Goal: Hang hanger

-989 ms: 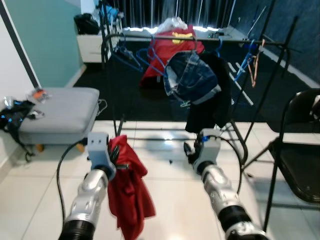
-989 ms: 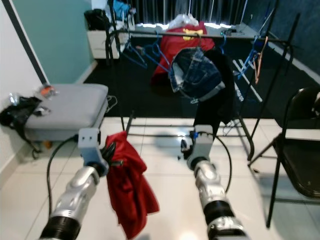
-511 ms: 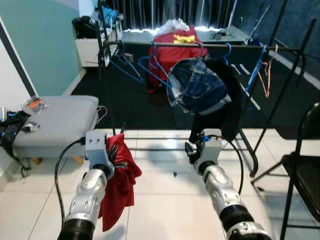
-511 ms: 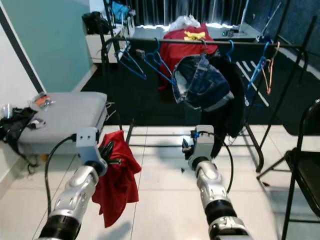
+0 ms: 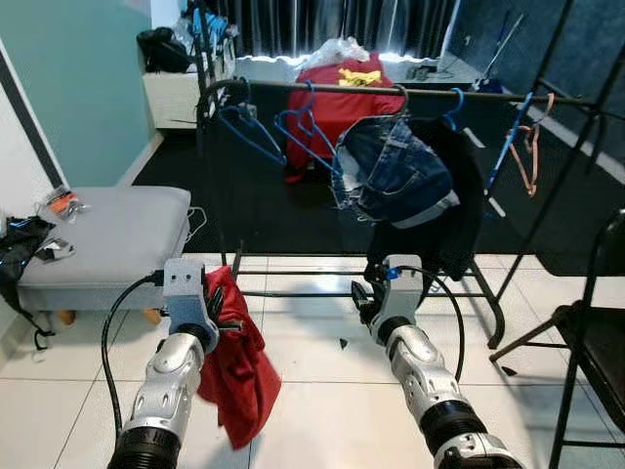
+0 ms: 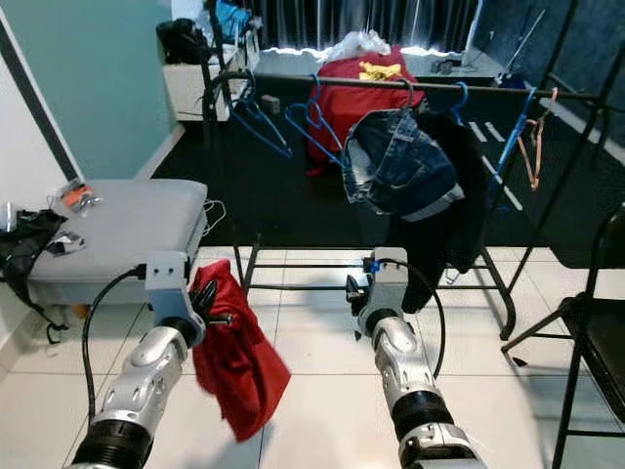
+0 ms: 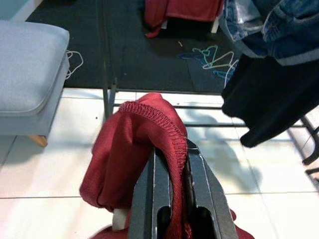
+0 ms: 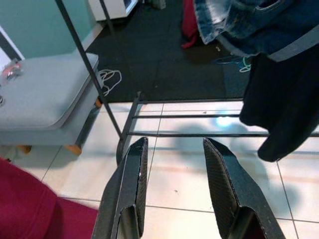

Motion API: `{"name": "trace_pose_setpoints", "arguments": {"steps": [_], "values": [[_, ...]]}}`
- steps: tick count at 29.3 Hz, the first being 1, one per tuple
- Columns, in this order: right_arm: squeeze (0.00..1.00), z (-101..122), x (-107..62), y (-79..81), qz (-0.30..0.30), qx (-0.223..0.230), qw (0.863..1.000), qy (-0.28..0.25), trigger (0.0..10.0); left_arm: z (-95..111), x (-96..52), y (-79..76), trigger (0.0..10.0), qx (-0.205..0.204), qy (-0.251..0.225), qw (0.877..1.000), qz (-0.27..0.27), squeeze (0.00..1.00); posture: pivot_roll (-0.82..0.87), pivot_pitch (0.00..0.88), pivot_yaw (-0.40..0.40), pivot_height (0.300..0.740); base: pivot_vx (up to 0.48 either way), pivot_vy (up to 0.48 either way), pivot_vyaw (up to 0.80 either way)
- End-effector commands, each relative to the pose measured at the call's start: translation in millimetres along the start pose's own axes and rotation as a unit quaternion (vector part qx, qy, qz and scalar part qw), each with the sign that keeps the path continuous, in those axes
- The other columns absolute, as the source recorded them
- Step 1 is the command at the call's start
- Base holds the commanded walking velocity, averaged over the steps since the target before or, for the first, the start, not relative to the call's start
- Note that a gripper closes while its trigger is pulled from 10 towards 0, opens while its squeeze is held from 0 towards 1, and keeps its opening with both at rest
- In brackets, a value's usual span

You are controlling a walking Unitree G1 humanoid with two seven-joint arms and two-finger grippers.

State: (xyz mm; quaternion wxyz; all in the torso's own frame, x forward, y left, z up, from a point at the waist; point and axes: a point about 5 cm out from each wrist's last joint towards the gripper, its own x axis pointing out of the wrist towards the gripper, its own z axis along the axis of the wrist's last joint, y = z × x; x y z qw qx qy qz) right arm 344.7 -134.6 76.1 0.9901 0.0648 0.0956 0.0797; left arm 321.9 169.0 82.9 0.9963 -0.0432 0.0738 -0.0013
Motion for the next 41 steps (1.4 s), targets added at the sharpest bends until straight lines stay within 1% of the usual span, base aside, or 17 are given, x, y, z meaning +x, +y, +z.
{"name": "trace_pose_setpoints", "arguments": {"steps": [1,10,14,18,27,29,31,32,33,34,35,36,37,38,39,40,41], "values": [[0.0,0.9,1.3,1.5,0.003,-0.002,1.0,0.0,10.0,4.8,2.6,2.1,10.0,0.012,-0.003,1.0,0.001,0.0,0.03,0.0,0.0,0.74,0.0,0.0,0.0],[0.0,-5.9,-2.9,2.6,-0.001,-0.012,1.0,0.003,10.0,-0.8,-0.8,3.4,10.0,0.021,0.017,1.0,-0.01,0.0,0.02,0.0,0.012,0.74,0.0,0.0,0.0],[0.0,-6.5,-3.3,2.0,-0.004,-0.012,1.0,0.003,10.0,-4.8,2.3,-0.6,10.0,0.054,0.035,0.997,-0.036,0.0,0.02,0.0,0.013,0.74,0.0,-0.36,0.0],[0.0,-5.9,-2.8,1.8,-0.003,-0.013,1.0,0.003,10.0,-6.0,3.2,-2.4,10.0,0.054,0.039,0.997,-0.042,0.0,0.02,0.0,0.012,0.74,0.0,-0.447,0.0],[0.0,-6.1,-2.8,0.3,-0.006,-0.02,1.0,0.004,10.0,-9.7,2.6,1.5,10.0,0.049,0.058,0.997,-0.029,0.0,0.02,0.0,0.009,0.74,0.0,0.0,0.0],[0.0,-1.4,-2.7,0.3,-0.01,-0.015,1.0,-0.013,10.0,-8.7,2.8,7.1,10.0,0.057,0.059,0.997,-0.016,0.0,0.02,0.0,0.014,0.74,0.0,0.0,0.0],[0.0,5.2,-2.7,2.1,-0.004,-0.013,0.999,-0.039,10.0,-4.7,4.4,6.4,10.0,0.068,0.05,0.996,-0.03,0.0,0.02,0.0,0.014,0.74,0.0,0.0,0.0],[0.0,5.2,-2.7,2.1,-0.004,-0.013,0.999,-0.039,10.0,-4.7,4.4,6.4,10.0,0.068,0.05,0.996,-0.03,0.0,0.02,0.0,0.014,0.74,0.0,0.0,0.0],[0.0,9.9,-3.0,6.1,0.012,-0.024,0.998,-0.058,10.0,-1.3,4.8,2.1,10.0,0.081,0.039,0.995,-0.052,0.0,0.03,0.0,0.017,0.74,0.0,0.0,0.0],[0.0,9.9,-3.0,6.1,0.012,-0.024,0.998,-0.058,10.0,-1.3,4.8,2.1,10.0,0.081,0.039,0.995,-0.052,0.0,0.03,0.0,0.017,0.74,0.0,0.0,0.0],[0.0,14.3,-3.3,13.2,0.036,-0.057,0.995,-0.074,10.0,2.9,5.2,-2.5,10.0,0.096,0.026,0.992,-0.074,0.0,0.02,0.0,0.02,0.74,0.0,0.0,0.0],[0.0,14.3,-3.3,13.2,0.036,-0.057,0.995,-0.074,10.0,2.9,5.2,-2.5,10.0,0.096,0.026,0.992,-0.074,0.0,0.02,0.0,0.02,0.74,0.0,0.0,0.0],[0.0,16.4,-4.2,25.6,0.077,-0.112,0.987,-0.087,10.0,8.7,6.3,-5.7,10.0,0.115,0.011,0.989,-0.09,0.0,0.02,0.0,0.02,0.74,0.0,0.0,0.0],[0.0,16.4,-4.2,25.6,0.077,-0.112,0.987,-0.087,10.0,8.7,6.3,-5.7,10.0,0.115,0.011,0.989,-0.09,0.0,0.02,0.0,0.02,0.74,0.0,0.0,0.0],[0.0,13.9,-5.1,37.7,0.116,-0.157,0.977,-0.088,10.0,15.1,7.4,-10.0,10.0,0.125,-0.005,0.986,-0.109,0.0,0.03,0.0,0.01,0.74,0.0,0.0,0.0],[0.0,13.9,-5.1,37.7,0.116,-0.157,0.977,-0.088,10.0,15.1,7.4,-10.0,10.0,0.125,-0.005,0.986,-0.109,0.0,0.03,0.0,0.01,0.74,0.0,0.0,0.0],[0.0,10.4,-5.9,47.7,0.149,-0.179,0.969,-0.085,10.0,21.3,8.8,-12.2,10.0,0.133,-0.017,0.984,-0.116,0.0,0.03,0.0,0.005,0.74,0.0,0.0,0.0]]}}
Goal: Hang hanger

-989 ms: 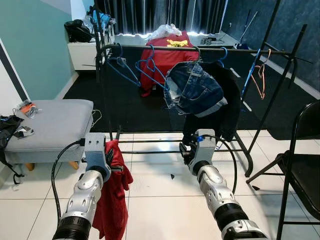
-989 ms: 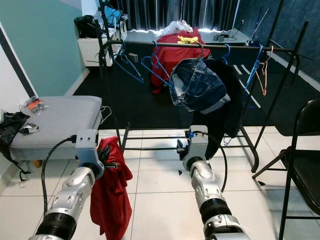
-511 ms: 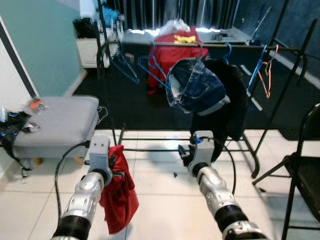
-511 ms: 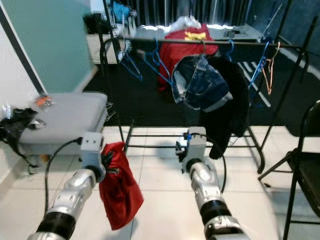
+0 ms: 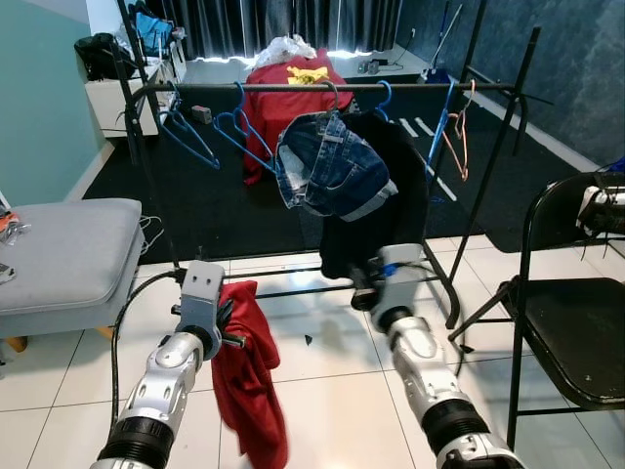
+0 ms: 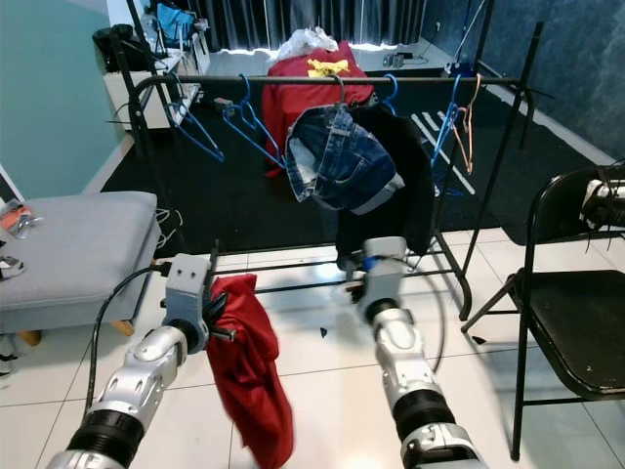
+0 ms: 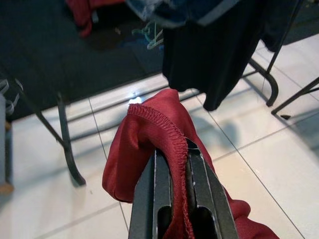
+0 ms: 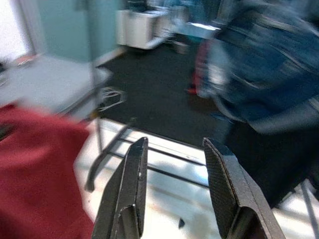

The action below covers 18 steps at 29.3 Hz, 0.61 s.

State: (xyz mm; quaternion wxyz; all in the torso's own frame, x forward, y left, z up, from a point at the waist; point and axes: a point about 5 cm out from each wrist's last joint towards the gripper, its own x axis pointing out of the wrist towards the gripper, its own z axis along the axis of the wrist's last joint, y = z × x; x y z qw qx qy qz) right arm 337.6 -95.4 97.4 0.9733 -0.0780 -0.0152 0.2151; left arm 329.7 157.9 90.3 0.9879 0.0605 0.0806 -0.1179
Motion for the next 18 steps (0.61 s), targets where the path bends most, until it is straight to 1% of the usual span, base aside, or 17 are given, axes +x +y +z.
{"name": "trace_pose_setpoints", "arguments": {"steps": [1,2,4,5,6,7,8,10,11,12,13,14,16,18], "values": [[0.0,-2.0,0.0,13.7,0.046,-0.022,0.999,0.0,10.0,18.0,2.3,3.7,10.0,0.027,-0.034,0.999,-0.004,0.0,0.03,0.0,0.004,0.74,0.0,0.0,0.0],[0.0,-2.0,0.0,13.7,0.046,-0.022,0.999,0.0,10.0,18.0,2.3,3.7,10.0,0.027,-0.034,0.999,-0.004,0.0,0.03,0.0,0.004,0.74,0.0,0.0,0.0],[0.0,3.9,1.6,28.0,0.108,-0.019,0.994,-0.015,10.0,29.1,3.5,10.6,10.0,-0.003,-0.04,0.999,0.015,0.0,0.03,0.0,0.003,0.74,0.0,0.0,0.0],[0.0,6.3,1.6,32.6,0.131,-0.022,0.991,-0.021,10.0,33.2,3.7,13.1,10.0,-0.017,-0.042,0.999,0.021,0.0,0.03,0.0,0.003,0.74,0.0,0.0,0.0],[0.0,6.7,0.8,38.3,0.16,-0.025,0.987,-0.022,10.0,39.7,3.8,14.4,10.0,-0.027,-0.051,0.998,0.021,0.0,0.03,0.0,0.006,0.74,0.0,0.0,0.0],[0.0,6.7,0.8,38.3,0.16,-0.025,0.987,-0.022,10.0,39.7,3.8,14.4,10.0,-0.027,-0.051,0.998,0.021,0.0,0.03,0.0,0.006,0.74,0.0,0.0,0.0],[0.6,4.9,-1.1,44.5,0.19,-0.033,0.981,-0.019,10.0,47.0,4.4,15.6,10.0,-0.035,-0.059,0.997,0.019,0.0,0.02,0.0,0.007,0.74,0.0,0.0,0.0],[0.6,4.9,-1.1,44.5,0.19,-0.033,0.981,-0.019,10.0,47.0,4.4,15.6,10.0,-0.035,-0.059,0.997,0.019,0.0,0.02,0.0,0.007,0.74,0.0,0.0,0.0],[1.0,2.7,-3.1,49.1,0.211,-0.037,0.977,-0.016,10.0,56.0,5.5,16.6,10.0,-0.045,-0.068,0.997,0.016,0.0,0.02,0.0,0.005,0.74,0.0,0.0,0.0],[1.0,2.7,-3.1,49.1,0.211,-0.037,0.977,-0.016,10.0,56.0,5.5,16.6,10.0,-0.045,-0.068,0.997,0.016,0.0,0.02,0.0,0.005,0.74,0.0,0.0,0.0],[1.0,1.6,-4.8,52.0,0.223,-0.035,0.974,-0.017,10.0,64.7,6.3,16.9,10.0,-0.05,-0.076,0.996,0.013,0.0,0.03,0.0,0.002,0.74,0.0,0.0,0.0],[1.0,1.6,-4.8,52.0,0.223,-0.035,0.974,-0.017,10.0,64.7,6.3,16.9,10.0,-0.05,-0.076,0.996,0.013,0.0,0.03,0.0,0.002,0.74,0.0,0.0,0.0],[1.0,1.3,-6.4,54.4,0.232,-0.034,0.972,-0.02,10.0,76.2,6.5,14.3,10.0,-0.05,-0.088,0.995,0.005,0.0,0.02,0.0,0.001,0.74,0.0,0.0,0.0],[1.0,1.4,-6.4,55.6,0.237,-0.034,0.971,-0.02,10.0,80.0,6.0,11.3,10.0,-0.047,-0.092,0.995,-0.001,0.0,0.03,0.0,0.001,0.74,0.0,0.0,0.0]]}}
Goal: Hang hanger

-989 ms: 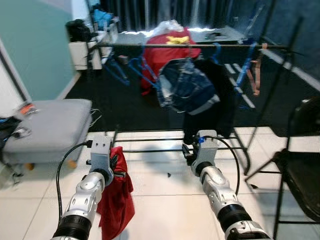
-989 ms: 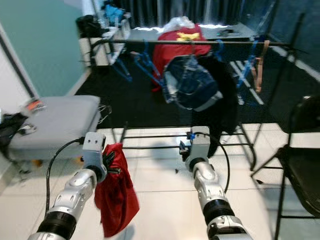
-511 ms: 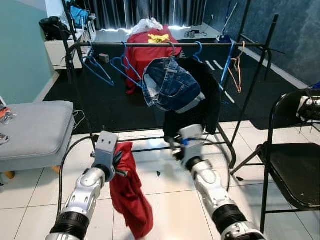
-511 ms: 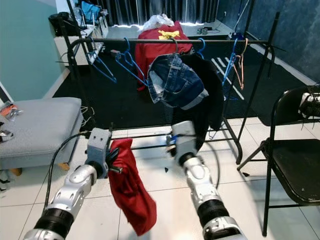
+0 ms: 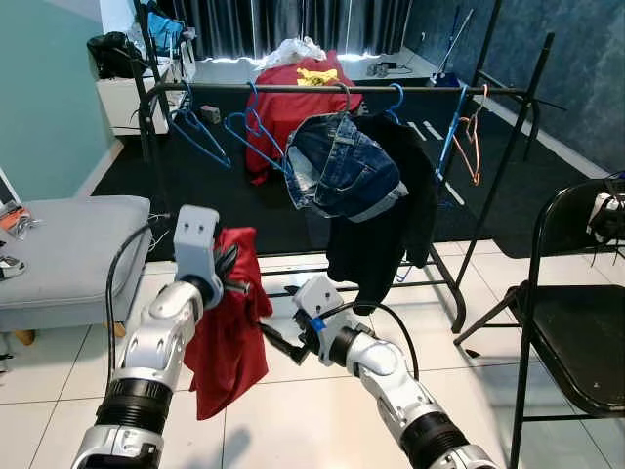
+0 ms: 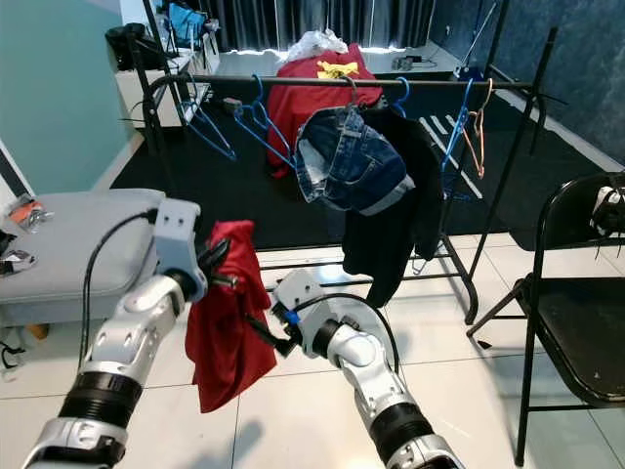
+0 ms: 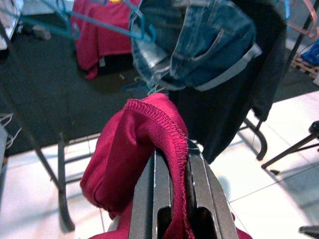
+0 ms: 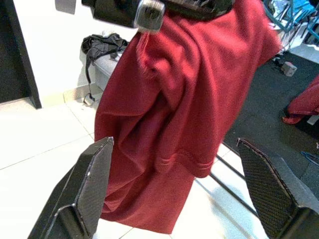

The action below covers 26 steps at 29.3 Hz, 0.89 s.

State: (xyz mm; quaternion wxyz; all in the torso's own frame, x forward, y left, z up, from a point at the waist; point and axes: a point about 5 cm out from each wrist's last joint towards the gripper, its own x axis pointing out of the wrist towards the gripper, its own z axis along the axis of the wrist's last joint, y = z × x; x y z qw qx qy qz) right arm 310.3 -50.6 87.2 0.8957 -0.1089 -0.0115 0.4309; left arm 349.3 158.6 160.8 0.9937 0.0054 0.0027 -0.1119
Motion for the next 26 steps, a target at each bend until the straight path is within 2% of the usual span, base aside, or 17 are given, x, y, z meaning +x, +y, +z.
{"name": "trace_pose_setpoints", "arguments": {"steps": [1,7,8,9,11,12,14,15,18,24,25,26], "values": [[1.0,3.5,0.7,2.2,0.01,-0.004,1.0,-0.012,10.0,8.0,0.9,-1.9,10.0,-0.002,-0.008,1.0,-0.008,0.0,0.03,0.0,0.001,0.74,0.0,0.0,0.0],[1.0,4.9,5.5,1.8,0.014,-0.018,1.0,-0.006,10.0,18.0,-0.7,-11.8,10.0,-0.001,-0.01,1.0,-0.019,0.0,0.04,0.0,0.004,0.74,0.0,0.0,0.0],[0.96,7.3,8.0,-0.1,0.006,-0.029,1.0,-0.006,10.0,21.5,-1.6,-15.0,10.0,-0.003,-0.01,1.0,-0.026,0.0,0.04,0.0,0.011,0.74,0.0,0.0,0.0],[0.57,10.4,10.8,-1.9,0.0,-0.034,0.999,-0.009,10.0,24.1,-2.7,-18.1,10.0,-0.001,-0.01,0.999,-0.034,0.0,0.03,0.0,0.016,0.74,0.0,0.0,0.0],[0.57,10.4,10.8,-1.9,0.0,-0.034,0.999,-0.009,10.0,24.1,-2.7,-18.1,10.0,-0.001,-0.01,0.999,-0.034,0.0,0.03,0.0,0.016,0.74,0.0,0.0,0.0],[0.0,13.3,14.0,-3.0,-0.003,-0.037,0.999,-0.01,10.0,25.7,-4.4,-21.9,10.0,-0.004,-0.008,0.999,-0.043,0.0,0.02,0.0,0.024,0.74,0.0,0.0,0.0],[0.0,13.3,14.0,-3.0,-0.003,-0.037,0.999,-0.01,10.0,25.7,-4.4,-21.9,10.0,-0.004,-0.008,0.999,-0.043,0.0,0.02,0.0,0.024,0.74,0.0,0.0,0.0],[0.0,17.7,21.9,-3.3,-0.003,-0.048,0.999,-0.006,10.0,28.2,-7.4,-31.7,10.0,-0.016,-0.007,0.998,-0.054,0.0,0.03,0.0,0.014,0.74,0.0,0.0,0.0],[0.0,19.9,26.2,-2.3,0.001,-0.055,0.998,-0.004,10.0,29.8,-8.1,-36.3,10.0,-0.021,-0.007,0.998,-0.057,0.0,0.04,0.0,0.006,0.74,0.0,0.0,0.0],[0.0,26.4,33.2,0.1,0.01,-0.068,0.998,-0.008,10.0,33.1,-8.6,-39.5,10.0,-0.026,-0.008,0.998,-0.057,0.0,0.05,0.0,-0.007,0.74,0.0,0.0,0.0],[0.0,29.1,35.4,1.2,0.015,-0.064,0.998,-0.013,4.7,33.6,-9.3,-38.8,10.0,-0.026,-0.008,0.998,-0.055,0.0,0.05,0.0,-0.008,0.74,0.0,0.0,0.0],[0.0,30.7,36.5,1.6,0.017,-0.059,0.998,-0.018,0.0,33.6,-10.9,-36.5,10.0,-0.026,-0.005,0.998,-0.052,0.0,0.05,0.0,-0.003,0.74,0.0,0.0,0.0]]}}
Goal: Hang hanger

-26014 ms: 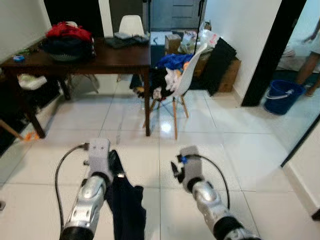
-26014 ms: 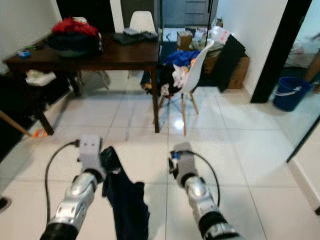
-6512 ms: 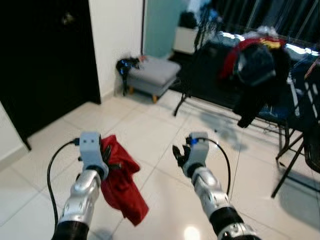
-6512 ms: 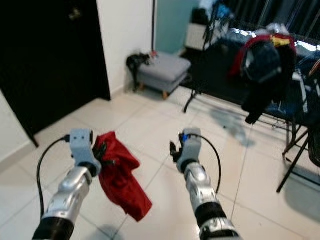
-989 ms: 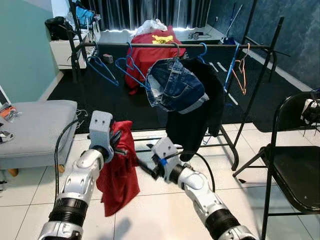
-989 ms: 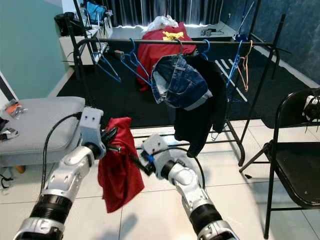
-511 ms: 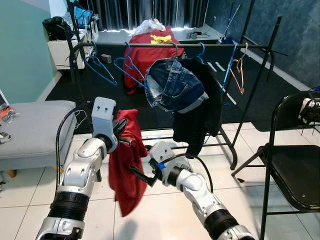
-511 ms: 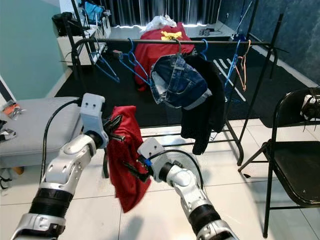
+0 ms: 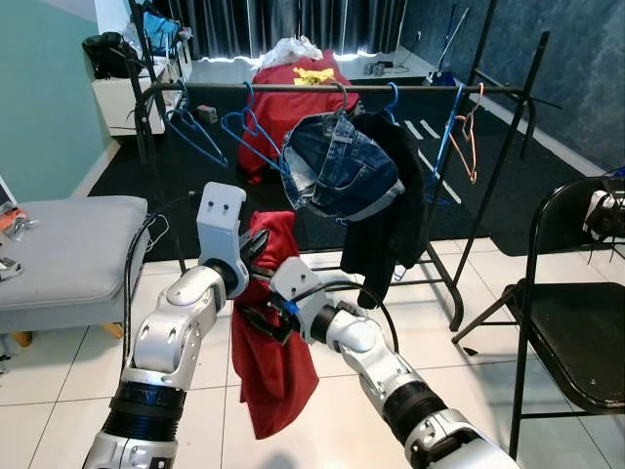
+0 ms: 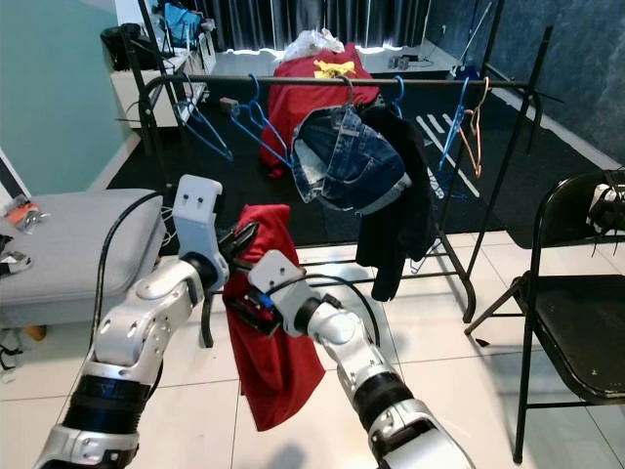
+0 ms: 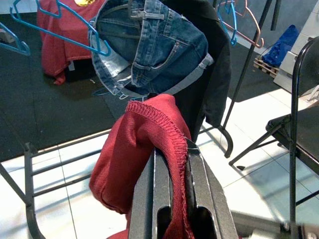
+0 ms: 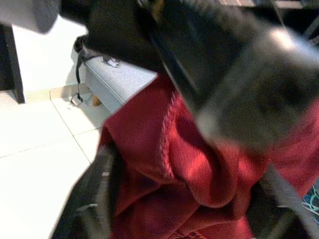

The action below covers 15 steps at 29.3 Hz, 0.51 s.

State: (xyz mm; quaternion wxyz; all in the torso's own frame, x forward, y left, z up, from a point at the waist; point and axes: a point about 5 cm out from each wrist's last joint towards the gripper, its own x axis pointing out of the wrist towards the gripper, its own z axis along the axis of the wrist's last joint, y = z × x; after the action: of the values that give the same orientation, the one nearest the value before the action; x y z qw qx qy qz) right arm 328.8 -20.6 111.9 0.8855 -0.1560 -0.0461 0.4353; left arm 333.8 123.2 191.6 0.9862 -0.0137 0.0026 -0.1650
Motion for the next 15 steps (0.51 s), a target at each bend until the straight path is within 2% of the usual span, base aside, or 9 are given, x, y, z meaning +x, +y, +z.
{"name": "trace_pose_setpoints", "arguments": {"steps": [1,6,7,9,11,13,15], "values": [[0.0,3.3,3.5,2.4,0.012,0.0,1.0,-0.007,0.0,2.5,-3.6,0.6,10.0,-0.007,-0.003,1.0,0.002,0.0,0.05,0.0,-0.003,0.74,0.0,0.0,0.0],[0.0,3.2,2.0,2.5,0.009,0.01,1.0,-0.013,0.0,-1.9,-6.7,11.8,10.0,0.01,0.014,0.999,0.029,0.0,0.04,0.0,0.003,0.74,0.0,0.0,0.0],[0.0,2.5,0.4,2.4,0.005,0.013,1.0,-0.016,0.0,-3.9,-6.4,19.4,10.0,0.013,0.022,0.998,0.053,0.0,0.03,0.0,0.008,0.74,0.0,0.0,0.0],[0.0,1.4,-0.8,2.0,0.0,0.015,1.0,-0.018,0.0,-4.8,-6.6,25.4,10.0,0.012,0.028,0.997,0.073,0.0,0.03,0.0,0.009,0.74,0.0,0.0,0.0],[0.0,1.4,-0.8,2.0,0.0,0.015,1.0,-0.018,0.0,-4.8,-6.6,25.4,10.0,0.012,0.028,0.997,0.073,0.0,0.03,0.0,0.009,0.74,0.0,0.0,0.0],[0.0,-0.8,-3.4,0.8,-0.007,0.018,1.0,-0.02,0.0,-7.8,-8.0,36.4,10.0,0.019,0.038,0.994,0.105,0.0,0.03,0.0,0.013,0.74,0.0,0.0,0.0],[0.0,-1.3,-4.5,-0.8,-0.016,0.016,1.0,-0.021,0.0,-11.6,-10.0,40.9,10.0,0.024,0.046,0.992,0.114,0.0,0.03,0.0,0.013,0.74,0.0,0.0,0.0]]}}
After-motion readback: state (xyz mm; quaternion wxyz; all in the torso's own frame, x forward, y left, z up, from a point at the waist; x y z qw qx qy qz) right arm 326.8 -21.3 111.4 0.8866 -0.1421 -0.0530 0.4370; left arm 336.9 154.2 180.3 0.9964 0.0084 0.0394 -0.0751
